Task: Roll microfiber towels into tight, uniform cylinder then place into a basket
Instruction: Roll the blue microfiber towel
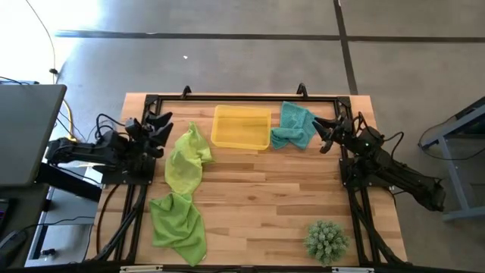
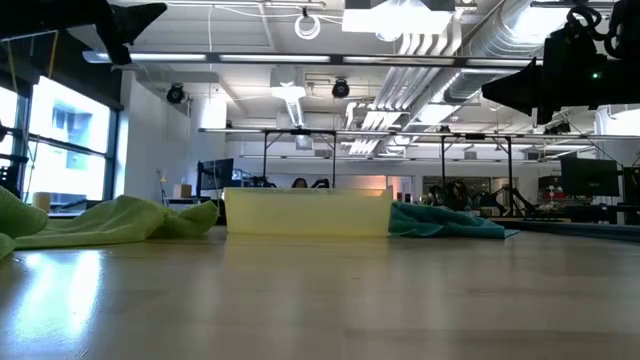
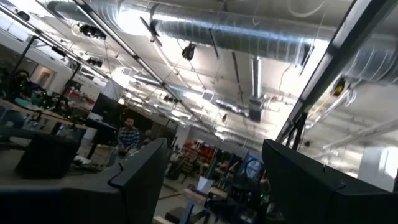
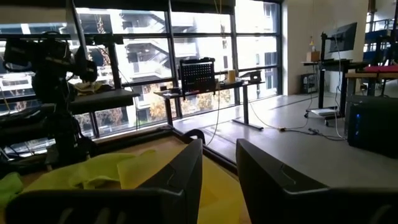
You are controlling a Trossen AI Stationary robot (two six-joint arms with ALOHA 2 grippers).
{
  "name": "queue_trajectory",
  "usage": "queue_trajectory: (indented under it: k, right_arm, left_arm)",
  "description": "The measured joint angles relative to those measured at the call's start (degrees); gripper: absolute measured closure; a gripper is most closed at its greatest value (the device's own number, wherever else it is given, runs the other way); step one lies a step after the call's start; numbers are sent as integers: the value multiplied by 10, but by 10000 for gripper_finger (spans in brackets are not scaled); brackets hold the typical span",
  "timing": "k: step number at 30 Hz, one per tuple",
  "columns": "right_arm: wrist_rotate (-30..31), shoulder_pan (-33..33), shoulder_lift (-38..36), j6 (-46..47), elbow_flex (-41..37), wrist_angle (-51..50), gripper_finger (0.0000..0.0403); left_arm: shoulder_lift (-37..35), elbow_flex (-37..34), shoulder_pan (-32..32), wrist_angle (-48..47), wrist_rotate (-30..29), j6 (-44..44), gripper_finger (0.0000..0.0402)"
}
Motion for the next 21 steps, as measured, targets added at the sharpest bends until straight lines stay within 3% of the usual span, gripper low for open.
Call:
queue_trajectory:
  k: [9, 21]
  right_arm:
    - [0, 0, 1, -16, 0, 55, 314]
    - [1, 0, 7, -16, 1, 108, 314]
  left_arm:
    - [171, 80, 0, 0, -4, 30, 147]
    - [390, 136, 0, 27, -66, -30, 147]
